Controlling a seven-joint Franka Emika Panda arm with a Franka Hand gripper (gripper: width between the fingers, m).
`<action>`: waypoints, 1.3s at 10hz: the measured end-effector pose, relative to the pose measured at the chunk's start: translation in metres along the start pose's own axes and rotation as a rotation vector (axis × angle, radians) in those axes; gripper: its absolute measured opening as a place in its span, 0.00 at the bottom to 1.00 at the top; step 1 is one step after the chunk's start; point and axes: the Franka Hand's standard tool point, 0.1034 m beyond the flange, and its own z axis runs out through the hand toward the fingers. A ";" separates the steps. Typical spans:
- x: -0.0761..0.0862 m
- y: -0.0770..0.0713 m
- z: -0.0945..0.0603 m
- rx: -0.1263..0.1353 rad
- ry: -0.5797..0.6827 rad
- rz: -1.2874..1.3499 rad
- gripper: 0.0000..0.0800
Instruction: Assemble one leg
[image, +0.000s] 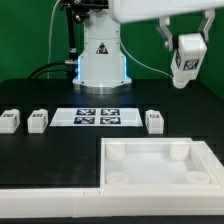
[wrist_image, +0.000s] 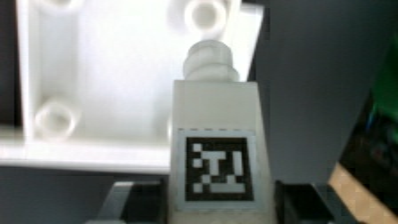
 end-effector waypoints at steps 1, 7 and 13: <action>-0.002 0.002 0.005 -0.020 0.111 -0.012 0.36; -0.002 0.011 0.027 -0.057 0.299 -0.021 0.36; 0.026 0.014 0.089 -0.037 0.359 0.010 0.36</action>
Offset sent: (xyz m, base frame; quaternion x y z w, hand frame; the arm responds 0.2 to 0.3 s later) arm 0.0000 0.0000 0.0000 0.0000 0.1790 0.0000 0.9838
